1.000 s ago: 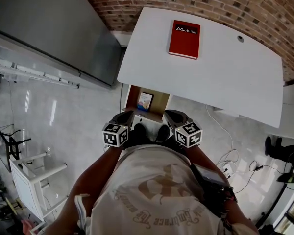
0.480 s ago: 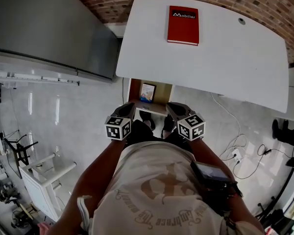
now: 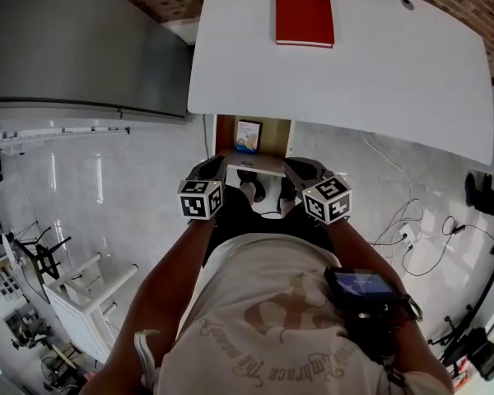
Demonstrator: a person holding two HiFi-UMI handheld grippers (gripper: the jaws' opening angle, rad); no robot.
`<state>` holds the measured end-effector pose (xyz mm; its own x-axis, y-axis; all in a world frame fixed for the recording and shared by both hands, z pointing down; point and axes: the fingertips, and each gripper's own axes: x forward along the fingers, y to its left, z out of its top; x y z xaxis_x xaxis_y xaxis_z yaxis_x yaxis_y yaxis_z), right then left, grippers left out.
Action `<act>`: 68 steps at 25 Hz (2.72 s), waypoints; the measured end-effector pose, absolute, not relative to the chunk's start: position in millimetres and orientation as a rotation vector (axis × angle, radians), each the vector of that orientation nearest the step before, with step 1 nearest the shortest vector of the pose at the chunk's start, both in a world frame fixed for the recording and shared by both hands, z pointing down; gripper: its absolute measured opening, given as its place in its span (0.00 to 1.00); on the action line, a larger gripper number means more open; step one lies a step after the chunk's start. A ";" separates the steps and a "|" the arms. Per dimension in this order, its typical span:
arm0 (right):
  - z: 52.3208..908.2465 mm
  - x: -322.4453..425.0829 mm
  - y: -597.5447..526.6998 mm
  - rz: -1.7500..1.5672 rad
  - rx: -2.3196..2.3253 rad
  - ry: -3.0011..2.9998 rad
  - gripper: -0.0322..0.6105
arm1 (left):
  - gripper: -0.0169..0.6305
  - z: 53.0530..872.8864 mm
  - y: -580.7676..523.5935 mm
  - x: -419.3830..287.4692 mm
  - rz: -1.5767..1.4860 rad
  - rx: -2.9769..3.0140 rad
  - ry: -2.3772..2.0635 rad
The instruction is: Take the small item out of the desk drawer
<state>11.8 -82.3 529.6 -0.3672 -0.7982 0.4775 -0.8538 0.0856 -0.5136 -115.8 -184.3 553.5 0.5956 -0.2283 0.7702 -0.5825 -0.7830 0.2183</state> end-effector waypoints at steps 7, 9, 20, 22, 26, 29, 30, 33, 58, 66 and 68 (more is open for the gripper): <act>548.3 20.3 -81.0 1.187 1.752 -2.224 0.06 | 0.14 580.1 -192.2 -120.3 1.075 2.309 -0.687; 553.9 20.9 -79.1 1.195 1.758 -2.213 0.06 | 0.17 584.9 -192.7 -120.2 1.078 2.303 -0.686; 570.3 12.5 -70.0 1.246 1.778 -2.202 0.06 | 0.41 611.0 -181.1 -114.5 1.119 2.239 -0.618; 574.4 14.8 -67.7 1.251 1.789 -2.193 0.06 | 0.43 617.0 -180.7 -111.8 1.128 2.231 -0.617; 584.6 18.9 -60.8 1.264 1.814 -2.167 0.06 | 0.48 633.3 -178.2 -108.3 1.167 2.221 -0.605; 594.6 24.4 -53.4 1.282 1.826 -2.152 0.06 | 0.51 645.1 -177.3 -99.5 1.192 2.217 -0.597; 597.7 26.0 -50.4 1.287 1.827 -2.148 0.06 | 0.52 648.0 -176.8 -96.4 1.197 2.219 -0.598; 605.4 28.2 -46.1 1.298 1.825 -2.137 0.06 | 0.52 654.6 -177.9 -88.4 1.203 2.232 -0.593; 647.5 42.6 -38.8 1.359 1.844 -2.122 0.06 | 0.59 731.5 -193.2 -55.7 1.264 2.174 -0.581; 664.2 24.8 -24.4 1.404 1.804 -2.115 0.06 | 0.59 755.5 -203.5 -52.9 1.270 2.160 -0.598; 668.5 23.3 -21.8 1.418 1.803 -2.116 0.06 | 0.59 759.7 -206.9 -50.6 1.266 2.158 -0.600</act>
